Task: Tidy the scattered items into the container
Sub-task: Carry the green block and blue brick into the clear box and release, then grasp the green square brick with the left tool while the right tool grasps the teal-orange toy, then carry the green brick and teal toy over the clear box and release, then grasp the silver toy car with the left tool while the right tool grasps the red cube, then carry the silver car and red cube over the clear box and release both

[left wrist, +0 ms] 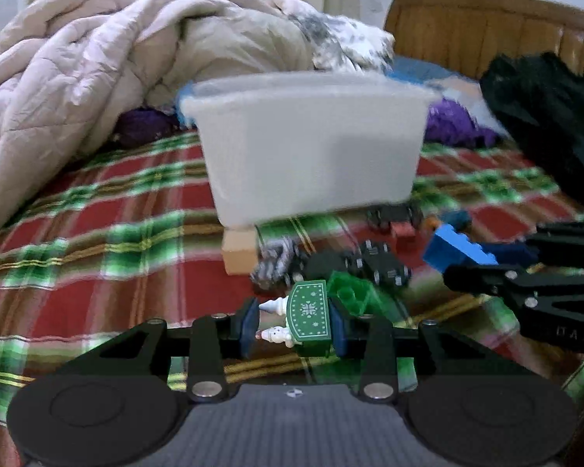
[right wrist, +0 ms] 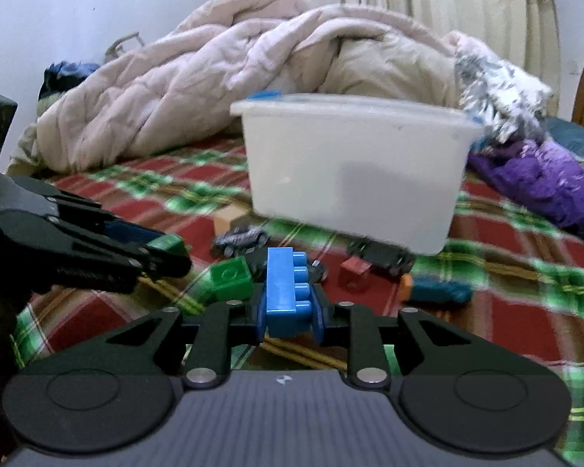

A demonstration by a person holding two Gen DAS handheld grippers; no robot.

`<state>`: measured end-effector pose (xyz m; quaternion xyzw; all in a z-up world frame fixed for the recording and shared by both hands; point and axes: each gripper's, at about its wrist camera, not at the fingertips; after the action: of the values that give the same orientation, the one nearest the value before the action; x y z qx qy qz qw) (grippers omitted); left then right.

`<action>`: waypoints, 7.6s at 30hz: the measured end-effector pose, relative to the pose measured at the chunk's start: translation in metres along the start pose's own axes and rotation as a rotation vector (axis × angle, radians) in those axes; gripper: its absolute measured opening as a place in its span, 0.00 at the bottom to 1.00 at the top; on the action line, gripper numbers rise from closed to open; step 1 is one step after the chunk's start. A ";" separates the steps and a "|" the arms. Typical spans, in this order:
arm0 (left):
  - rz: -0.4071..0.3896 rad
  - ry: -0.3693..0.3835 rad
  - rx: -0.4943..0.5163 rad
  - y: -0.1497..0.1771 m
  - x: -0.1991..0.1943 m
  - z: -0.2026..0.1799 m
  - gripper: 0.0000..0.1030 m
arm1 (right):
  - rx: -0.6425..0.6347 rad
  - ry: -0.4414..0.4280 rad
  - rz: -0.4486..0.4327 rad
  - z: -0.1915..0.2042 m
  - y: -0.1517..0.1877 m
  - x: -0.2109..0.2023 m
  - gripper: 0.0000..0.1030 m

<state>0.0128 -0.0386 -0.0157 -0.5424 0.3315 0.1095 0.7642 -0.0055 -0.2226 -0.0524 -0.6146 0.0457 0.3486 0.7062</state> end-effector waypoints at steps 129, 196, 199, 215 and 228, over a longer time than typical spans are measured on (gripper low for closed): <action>-0.105 -0.069 0.001 -0.176 0.012 0.066 0.33 | 0.017 0.094 -0.163 -0.028 -0.173 0.013 0.57; 0.045 0.008 0.126 -0.016 0.099 0.003 0.33 | 0.058 0.106 0.079 -0.029 -0.015 0.086 0.29; 0.039 0.021 0.122 -0.016 0.096 0.004 0.33 | 0.069 0.101 0.075 -0.030 -0.016 0.082 0.29; -0.044 -0.044 0.096 -0.033 0.025 0.016 0.33 | 0.041 0.099 -0.031 -0.013 -0.030 0.034 0.29; -0.144 -0.089 0.083 -0.102 -0.021 0.044 0.33 | 0.040 0.102 -0.170 -0.017 -0.103 -0.009 0.29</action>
<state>0.0679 -0.0348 0.0826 -0.5274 0.2616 0.0648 0.8057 0.0504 -0.2418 0.0337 -0.6188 0.0363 0.2545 0.7423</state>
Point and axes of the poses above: each gripper's, at about its wrist camera, not at the fingertips, and x roughly the way its jaws point, z to its left, y to its underside, and after that the axes turned 13 degrees about x, right-handed
